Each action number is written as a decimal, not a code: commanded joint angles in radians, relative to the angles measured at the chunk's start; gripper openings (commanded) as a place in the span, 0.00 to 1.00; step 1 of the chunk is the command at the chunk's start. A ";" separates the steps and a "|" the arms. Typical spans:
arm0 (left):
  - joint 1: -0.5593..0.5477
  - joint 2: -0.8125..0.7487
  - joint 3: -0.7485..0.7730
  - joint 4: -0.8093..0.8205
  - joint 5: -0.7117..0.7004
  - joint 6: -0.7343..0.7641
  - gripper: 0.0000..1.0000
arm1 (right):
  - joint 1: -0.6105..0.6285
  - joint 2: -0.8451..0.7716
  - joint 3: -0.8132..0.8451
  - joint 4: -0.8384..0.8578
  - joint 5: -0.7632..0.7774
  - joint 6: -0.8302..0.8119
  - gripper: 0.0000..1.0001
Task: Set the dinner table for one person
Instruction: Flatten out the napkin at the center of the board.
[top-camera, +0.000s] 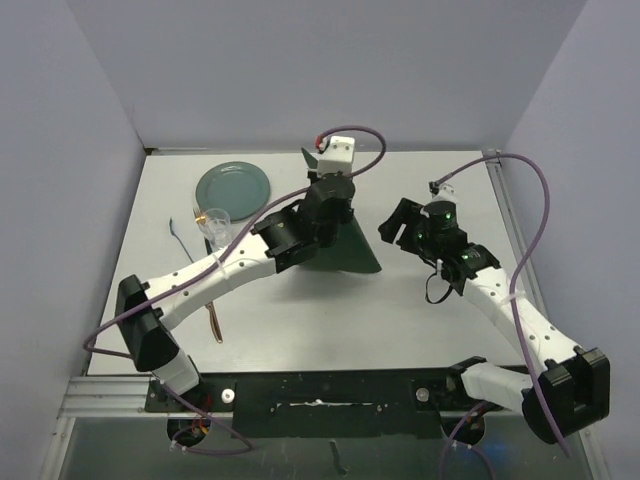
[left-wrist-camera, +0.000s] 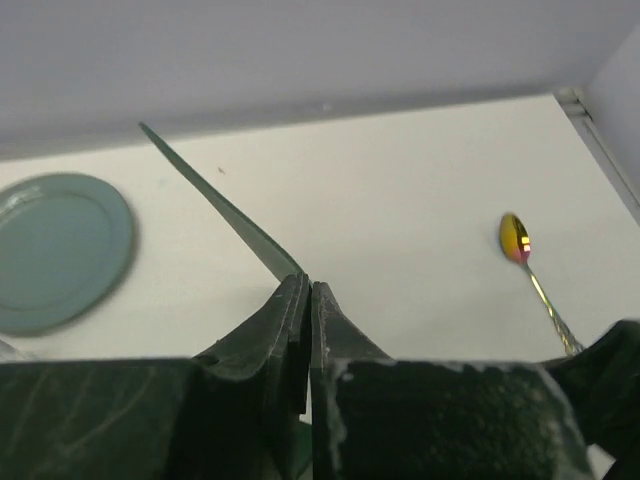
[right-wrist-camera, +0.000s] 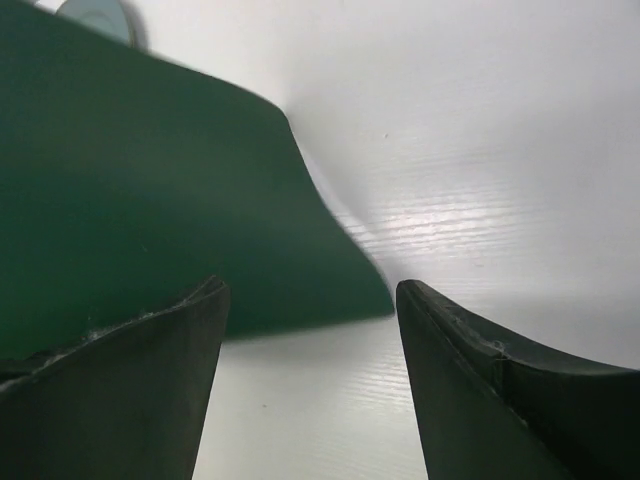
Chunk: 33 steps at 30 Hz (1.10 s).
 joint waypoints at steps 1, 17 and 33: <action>0.107 -0.224 -0.173 0.115 0.457 -0.202 0.00 | -0.007 -0.094 0.047 -0.095 0.167 -0.045 0.69; 0.625 -0.339 -0.378 0.633 1.531 -0.716 0.00 | -0.011 -0.032 0.058 -0.076 0.131 -0.059 0.69; 0.634 -0.103 -0.284 0.286 1.514 -0.535 0.00 | -0.016 -0.069 0.071 -0.082 0.155 -0.074 0.69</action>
